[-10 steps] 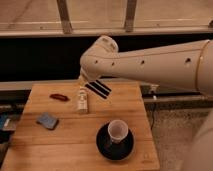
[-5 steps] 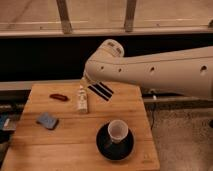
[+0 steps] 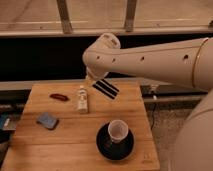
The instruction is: Place the eraser in the ceramic cup
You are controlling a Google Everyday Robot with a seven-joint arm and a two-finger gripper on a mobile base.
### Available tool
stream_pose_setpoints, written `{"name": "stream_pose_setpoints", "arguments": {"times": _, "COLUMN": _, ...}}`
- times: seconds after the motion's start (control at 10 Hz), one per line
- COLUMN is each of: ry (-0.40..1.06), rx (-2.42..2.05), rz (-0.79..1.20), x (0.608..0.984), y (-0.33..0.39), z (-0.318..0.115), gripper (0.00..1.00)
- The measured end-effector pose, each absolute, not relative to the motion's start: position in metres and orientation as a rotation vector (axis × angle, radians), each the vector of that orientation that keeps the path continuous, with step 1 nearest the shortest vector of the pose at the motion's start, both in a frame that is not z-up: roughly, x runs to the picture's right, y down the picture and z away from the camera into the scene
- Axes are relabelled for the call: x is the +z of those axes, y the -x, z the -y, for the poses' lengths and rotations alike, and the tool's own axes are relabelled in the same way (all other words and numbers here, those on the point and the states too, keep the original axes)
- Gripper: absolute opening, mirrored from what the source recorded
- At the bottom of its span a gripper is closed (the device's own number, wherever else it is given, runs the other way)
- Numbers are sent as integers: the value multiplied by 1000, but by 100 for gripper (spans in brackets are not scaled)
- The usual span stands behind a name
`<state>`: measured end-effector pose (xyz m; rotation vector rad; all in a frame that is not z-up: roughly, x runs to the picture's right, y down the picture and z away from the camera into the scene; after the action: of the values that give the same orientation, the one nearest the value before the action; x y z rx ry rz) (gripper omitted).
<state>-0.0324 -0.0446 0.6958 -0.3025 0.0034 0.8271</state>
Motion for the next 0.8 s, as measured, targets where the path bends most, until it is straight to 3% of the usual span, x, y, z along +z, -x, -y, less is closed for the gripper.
{"name": "stream_pose_setpoints", "arguments": {"times": 0.5, "ry": 325, "rx": 923, "rz": -95, "x": 686, "y": -26, "z": 14, "gripper": 0}}
{"name": "stream_pose_setpoints", "arguments": {"times": 0.8, "ry": 372, "rx": 969, "rz": -89, "x": 677, "y": -23, "z": -14, "gripper": 0}}
